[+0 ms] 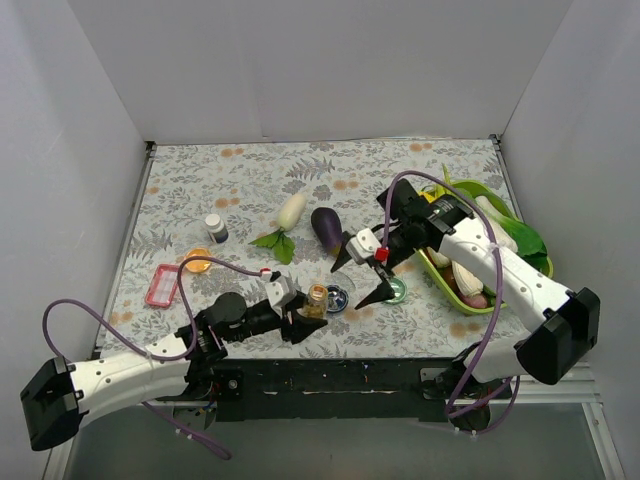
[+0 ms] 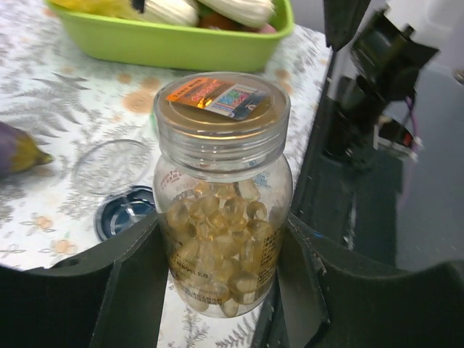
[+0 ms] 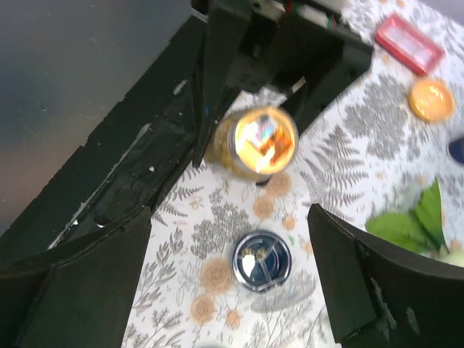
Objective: Sort the pills into containers
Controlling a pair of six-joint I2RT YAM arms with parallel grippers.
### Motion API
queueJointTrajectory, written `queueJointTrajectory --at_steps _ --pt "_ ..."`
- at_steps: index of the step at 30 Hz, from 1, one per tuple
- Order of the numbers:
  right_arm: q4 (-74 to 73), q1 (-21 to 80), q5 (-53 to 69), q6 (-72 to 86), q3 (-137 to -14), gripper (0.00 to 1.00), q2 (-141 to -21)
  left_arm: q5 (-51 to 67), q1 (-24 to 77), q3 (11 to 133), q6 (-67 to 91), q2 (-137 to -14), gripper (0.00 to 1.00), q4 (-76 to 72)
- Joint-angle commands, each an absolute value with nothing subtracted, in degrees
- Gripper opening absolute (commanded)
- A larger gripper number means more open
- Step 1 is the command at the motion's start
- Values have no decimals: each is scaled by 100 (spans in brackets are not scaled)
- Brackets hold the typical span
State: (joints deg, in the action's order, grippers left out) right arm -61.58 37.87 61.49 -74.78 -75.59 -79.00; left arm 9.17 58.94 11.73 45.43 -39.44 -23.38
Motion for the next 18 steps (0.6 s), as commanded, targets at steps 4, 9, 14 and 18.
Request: queueJointTrajectory --at_steps 4,9,14,18 --pt "-6407 4631 6328 -7998 -7892 92 -8217 2311 5871 1854 4351 -4447 0 -1740" --pt "-6487 4851 6153 -7806 -8042 85 -8402 2504 5880 1986 4289 -4702 0 -1898" --pt "-6434 4922 5915 -7428 -8068 68 -8490 2593 5880 2118 4192 -4904 0 -1855" --pt "-6311 4966 5757 -7111 -8060 52 -8490 2532 5880 2162 4175 -4878 0 -1881"
